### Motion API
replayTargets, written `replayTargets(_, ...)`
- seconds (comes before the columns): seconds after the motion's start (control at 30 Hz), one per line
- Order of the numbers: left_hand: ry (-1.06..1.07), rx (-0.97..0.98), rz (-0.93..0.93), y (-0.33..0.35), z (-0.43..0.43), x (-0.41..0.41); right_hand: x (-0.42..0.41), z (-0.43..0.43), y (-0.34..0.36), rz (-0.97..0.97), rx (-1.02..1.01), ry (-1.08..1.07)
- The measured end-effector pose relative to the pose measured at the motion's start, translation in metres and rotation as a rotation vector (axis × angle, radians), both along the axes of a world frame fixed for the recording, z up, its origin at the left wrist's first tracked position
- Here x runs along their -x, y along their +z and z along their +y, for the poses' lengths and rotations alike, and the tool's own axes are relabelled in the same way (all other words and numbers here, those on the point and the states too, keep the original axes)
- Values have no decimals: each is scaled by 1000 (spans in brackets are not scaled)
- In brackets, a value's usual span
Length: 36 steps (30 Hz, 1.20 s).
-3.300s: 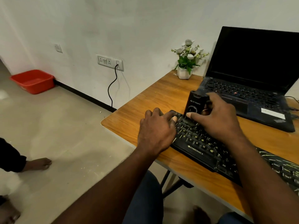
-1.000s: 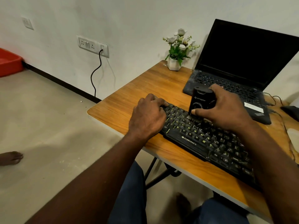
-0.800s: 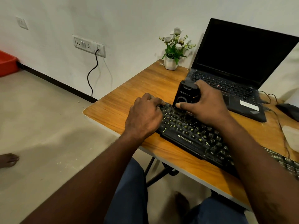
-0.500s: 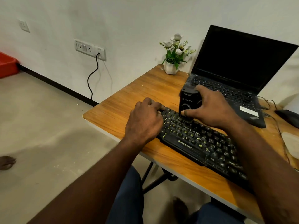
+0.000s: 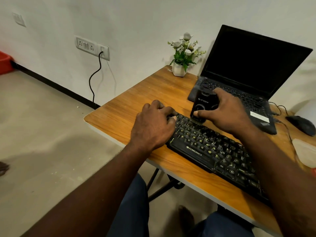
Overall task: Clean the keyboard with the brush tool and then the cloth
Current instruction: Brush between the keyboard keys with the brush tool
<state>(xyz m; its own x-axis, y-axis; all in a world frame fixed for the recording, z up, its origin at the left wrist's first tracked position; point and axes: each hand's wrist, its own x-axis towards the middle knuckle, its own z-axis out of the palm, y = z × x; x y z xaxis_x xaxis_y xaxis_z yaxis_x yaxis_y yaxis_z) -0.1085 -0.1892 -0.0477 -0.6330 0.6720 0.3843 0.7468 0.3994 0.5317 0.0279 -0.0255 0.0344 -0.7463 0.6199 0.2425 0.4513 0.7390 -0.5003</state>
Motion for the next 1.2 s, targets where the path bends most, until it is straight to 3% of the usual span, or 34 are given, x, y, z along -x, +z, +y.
replayTargets(0.23, -21, 16, 77, 0, 1, -2, -17, 14, 13, -109, 98, 40)
replayTargets(0.33, -80, 49, 139, 0, 0, -4, -15, 12, 6, -23, 33, 5)
replayTargets(0.4, -102, 76, 164, -1, 0, -5, -12, 13, -2, 9, 95, 36)
replayTargets(0.7, -83, 74, 142, 0, 2, -5, 6, 12, -17, 89, 51, 18)
replayTargets(0.97, -75, 85, 136, 0, 3, -6, -9, 41, -6, -26, 328, 7)
replayTargets(1.2, -83, 80, 137, 0, 2, -6, 6, 37, -21, 117, 365, 18)
